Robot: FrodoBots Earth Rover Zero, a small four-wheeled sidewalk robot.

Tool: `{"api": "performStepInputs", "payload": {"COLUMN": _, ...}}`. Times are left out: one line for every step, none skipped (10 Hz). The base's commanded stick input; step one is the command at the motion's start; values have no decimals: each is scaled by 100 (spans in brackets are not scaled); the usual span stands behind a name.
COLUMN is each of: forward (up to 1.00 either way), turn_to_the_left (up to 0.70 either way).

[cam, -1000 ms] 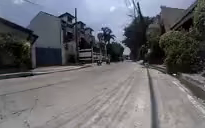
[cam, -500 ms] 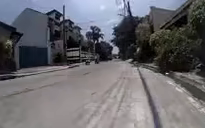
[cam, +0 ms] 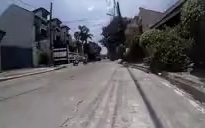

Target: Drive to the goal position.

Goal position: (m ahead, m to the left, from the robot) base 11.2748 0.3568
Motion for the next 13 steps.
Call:
{"api": "performStepInputs", "payload": {"forward": 67, "turn_to_the_left": -33}}
{"api": "performStepInputs", "payload": {"forward": 67, "turn_to_the_left": -32}}
{"api": "performStepInputs", "payload": {"forward": 68, "turn_to_the_left": -23}}
{"api": "performStepInputs", "payload": {"forward": 69, "turn_to_the_left": -6}}
{"api": "performStepInputs", "payload": {"forward": 69, "turn_to_the_left": 0}}
{"api": "performStepInputs", "payload": {"forward": 69, "turn_to_the_left": 0}}
{"api": "performStepInputs", "payload": {"forward": 70, "turn_to_the_left": 0}}
{"api": "performStepInputs", "payload": {"forward": 70, "turn_to_the_left": 0}}
{"api": "performStepInputs", "payload": {"forward": 70, "turn_to_the_left": 0}}
{"api": "performStepInputs", "payload": {"forward": 70, "turn_to_the_left": 0}}
{"api": "performStepInputs", "payload": {"forward": 70, "turn_to_the_left": 0}}
{"api": "performStepInputs", "payload": {"forward": 84, "turn_to_the_left": 0}}
{"api": "performStepInputs", "payload": {"forward": 85, "turn_to_the_left": 0}}
